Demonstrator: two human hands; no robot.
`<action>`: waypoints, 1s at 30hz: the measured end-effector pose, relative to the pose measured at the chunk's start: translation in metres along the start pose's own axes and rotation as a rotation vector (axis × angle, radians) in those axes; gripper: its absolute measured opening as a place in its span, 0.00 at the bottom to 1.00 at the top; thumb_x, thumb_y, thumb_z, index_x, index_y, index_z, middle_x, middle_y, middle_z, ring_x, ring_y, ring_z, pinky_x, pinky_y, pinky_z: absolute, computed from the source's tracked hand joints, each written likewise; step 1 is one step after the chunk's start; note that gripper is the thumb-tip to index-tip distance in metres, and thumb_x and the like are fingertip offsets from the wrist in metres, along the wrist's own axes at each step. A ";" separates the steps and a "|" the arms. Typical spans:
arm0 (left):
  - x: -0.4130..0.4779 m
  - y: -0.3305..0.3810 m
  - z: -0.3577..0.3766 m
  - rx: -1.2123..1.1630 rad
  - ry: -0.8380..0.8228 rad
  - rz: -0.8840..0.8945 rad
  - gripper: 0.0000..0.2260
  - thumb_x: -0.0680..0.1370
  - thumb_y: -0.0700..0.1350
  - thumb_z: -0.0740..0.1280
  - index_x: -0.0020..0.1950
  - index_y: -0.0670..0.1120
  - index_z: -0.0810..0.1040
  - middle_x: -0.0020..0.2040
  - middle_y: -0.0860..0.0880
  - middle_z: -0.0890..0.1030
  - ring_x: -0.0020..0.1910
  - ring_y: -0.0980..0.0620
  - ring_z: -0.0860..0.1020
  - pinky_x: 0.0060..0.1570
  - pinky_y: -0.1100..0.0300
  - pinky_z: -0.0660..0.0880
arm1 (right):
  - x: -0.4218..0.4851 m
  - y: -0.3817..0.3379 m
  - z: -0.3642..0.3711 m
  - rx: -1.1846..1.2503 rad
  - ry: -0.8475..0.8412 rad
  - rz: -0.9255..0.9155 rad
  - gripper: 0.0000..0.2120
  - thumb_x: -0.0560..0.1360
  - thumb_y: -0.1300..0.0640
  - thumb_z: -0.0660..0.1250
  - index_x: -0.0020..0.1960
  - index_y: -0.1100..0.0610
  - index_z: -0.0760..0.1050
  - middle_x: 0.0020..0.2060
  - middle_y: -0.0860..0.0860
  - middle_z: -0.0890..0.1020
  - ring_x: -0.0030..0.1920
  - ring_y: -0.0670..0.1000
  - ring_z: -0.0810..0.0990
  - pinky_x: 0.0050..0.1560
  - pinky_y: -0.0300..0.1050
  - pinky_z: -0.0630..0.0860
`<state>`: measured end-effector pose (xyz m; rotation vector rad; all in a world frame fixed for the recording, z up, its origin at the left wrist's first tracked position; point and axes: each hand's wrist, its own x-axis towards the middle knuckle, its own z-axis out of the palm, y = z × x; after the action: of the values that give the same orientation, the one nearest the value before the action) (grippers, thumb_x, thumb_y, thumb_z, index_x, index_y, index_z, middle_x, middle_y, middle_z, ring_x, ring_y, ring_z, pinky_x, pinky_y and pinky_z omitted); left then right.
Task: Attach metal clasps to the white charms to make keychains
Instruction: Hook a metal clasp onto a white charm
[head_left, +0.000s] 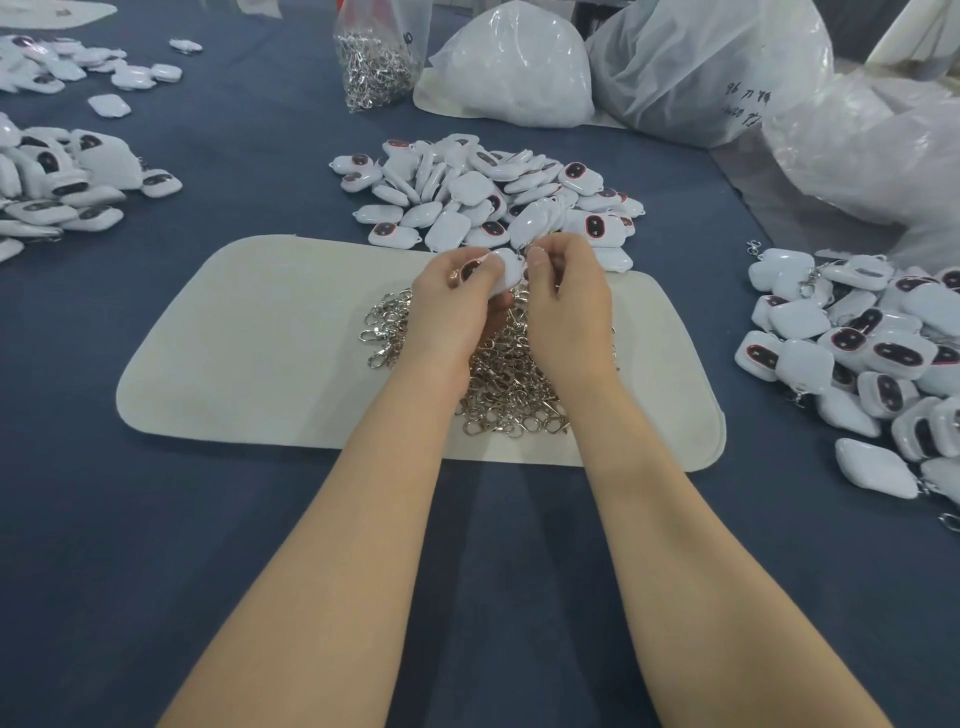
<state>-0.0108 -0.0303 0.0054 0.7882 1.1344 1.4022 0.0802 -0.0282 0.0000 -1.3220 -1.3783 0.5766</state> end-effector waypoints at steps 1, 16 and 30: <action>0.000 0.000 0.000 0.100 0.025 0.081 0.04 0.79 0.40 0.65 0.51 0.49 0.75 0.43 0.50 0.77 0.29 0.59 0.77 0.33 0.65 0.75 | 0.001 0.001 -0.001 -0.050 -0.020 -0.028 0.04 0.80 0.61 0.59 0.51 0.57 0.72 0.44 0.48 0.77 0.45 0.48 0.75 0.45 0.37 0.69; 0.000 0.002 0.001 -0.002 -0.016 0.096 0.03 0.79 0.39 0.64 0.52 0.45 0.73 0.41 0.49 0.77 0.30 0.58 0.77 0.35 0.63 0.76 | -0.002 -0.003 0.000 0.065 -0.002 0.033 0.06 0.78 0.62 0.62 0.46 0.51 0.72 0.39 0.42 0.77 0.39 0.38 0.75 0.43 0.32 0.72; -0.001 0.008 -0.006 -0.654 -0.137 -0.416 0.06 0.78 0.37 0.64 0.43 0.36 0.75 0.29 0.45 0.79 0.24 0.57 0.77 0.24 0.68 0.75 | -0.004 -0.005 0.000 0.162 0.026 -0.024 0.05 0.78 0.64 0.63 0.49 0.55 0.75 0.36 0.45 0.80 0.37 0.39 0.78 0.42 0.30 0.73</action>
<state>-0.0188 -0.0315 0.0111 0.1599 0.6184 1.2285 0.0772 -0.0327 0.0032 -1.1772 -1.2968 0.6394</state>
